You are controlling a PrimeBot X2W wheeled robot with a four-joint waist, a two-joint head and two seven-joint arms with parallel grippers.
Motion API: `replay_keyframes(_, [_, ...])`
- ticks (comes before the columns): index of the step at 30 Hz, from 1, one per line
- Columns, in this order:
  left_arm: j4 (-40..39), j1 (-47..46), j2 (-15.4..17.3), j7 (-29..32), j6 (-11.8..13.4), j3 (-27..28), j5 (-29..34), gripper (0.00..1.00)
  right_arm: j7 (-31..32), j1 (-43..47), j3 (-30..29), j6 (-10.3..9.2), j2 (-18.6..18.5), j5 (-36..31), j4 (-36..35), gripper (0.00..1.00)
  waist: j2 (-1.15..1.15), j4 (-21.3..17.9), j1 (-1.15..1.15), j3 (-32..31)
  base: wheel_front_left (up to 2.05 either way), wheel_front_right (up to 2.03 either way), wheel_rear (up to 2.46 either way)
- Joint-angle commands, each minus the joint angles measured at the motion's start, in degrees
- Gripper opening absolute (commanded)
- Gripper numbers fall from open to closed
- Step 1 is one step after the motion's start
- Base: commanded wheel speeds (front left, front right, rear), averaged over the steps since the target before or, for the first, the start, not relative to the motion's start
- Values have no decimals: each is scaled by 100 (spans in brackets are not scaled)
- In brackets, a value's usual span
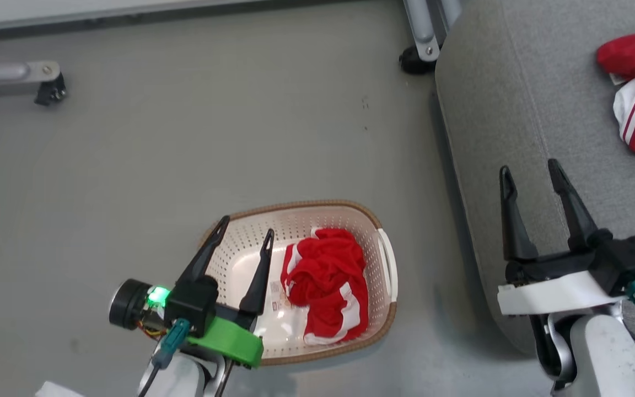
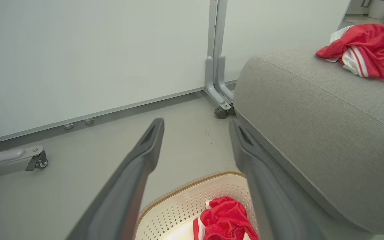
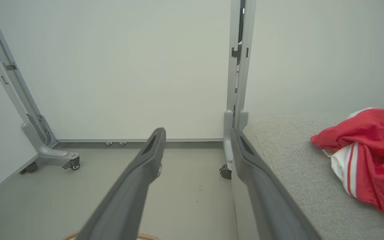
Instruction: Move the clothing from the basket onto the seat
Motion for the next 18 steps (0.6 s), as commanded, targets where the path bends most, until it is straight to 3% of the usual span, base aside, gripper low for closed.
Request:
replay_keyframes(1, [178, -320, 126, 2, -25, -62, 91, 100, -18, -211, -33, -8, 8, 17, -54, 100, 0, -277, 0, 1018, 0, 0, 0])
replay_keyframes(11, [1232, -1600, 526, 1, -61, -831, 187, 100, -18, -910, -186, -8, 48, 61, -300, 100, 0, -677, 0, 2075, 0, 0, 0])
replay_keyframes(18, [2274, -2569, 1021, 1, -60, -1743, 801, 100, -18, -1183, -113, -8, 54, 277, -485, 100, 0, -977, 0, 2706, 0, 0, 0])
